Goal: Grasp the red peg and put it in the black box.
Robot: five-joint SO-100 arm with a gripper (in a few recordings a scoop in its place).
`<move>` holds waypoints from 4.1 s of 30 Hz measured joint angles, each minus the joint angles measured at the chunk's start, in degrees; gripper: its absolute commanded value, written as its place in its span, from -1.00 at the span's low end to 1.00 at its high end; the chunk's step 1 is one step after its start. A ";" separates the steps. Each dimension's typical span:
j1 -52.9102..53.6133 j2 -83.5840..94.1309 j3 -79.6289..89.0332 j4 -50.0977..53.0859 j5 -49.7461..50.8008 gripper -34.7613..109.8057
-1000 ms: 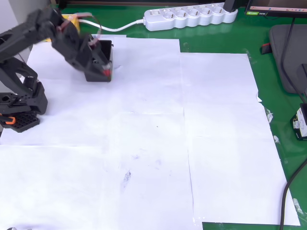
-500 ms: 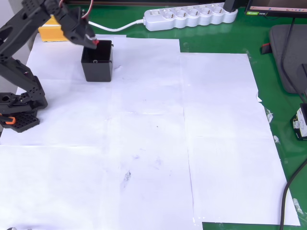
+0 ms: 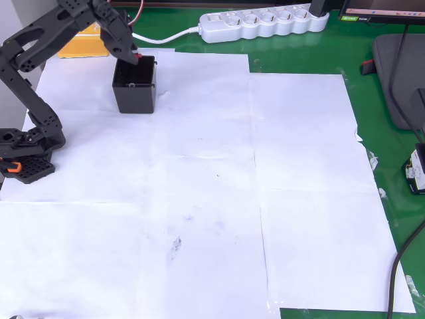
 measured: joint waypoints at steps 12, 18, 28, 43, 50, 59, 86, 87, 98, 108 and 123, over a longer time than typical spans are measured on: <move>0.09 0.00 -4.04 -3.08 -0.70 -0.08; 0.26 0.00 -4.04 -3.96 -1.41 -0.52; 7.73 -8.96 -5.54 -5.98 -9.67 -0.52; 37.71 -54.58 -78.66 -41.66 -39.55 -0.52; 43.07 -68.03 -89.21 -35.51 -41.22 -0.52; 39.11 -81.56 -90.00 -14.59 -40.96 -0.52; 39.02 -89.56 -90.00 1.58 -36.21 -0.52; 39.02 -89.56 -90.00 1.58 -36.21 -0.52; 39.02 -89.56 -90.00 1.58 -36.21 -0.52; 39.02 -89.56 -90.00 1.58 -36.21 -0.52; 39.02 -89.56 -90.00 1.58 -36.21 -0.52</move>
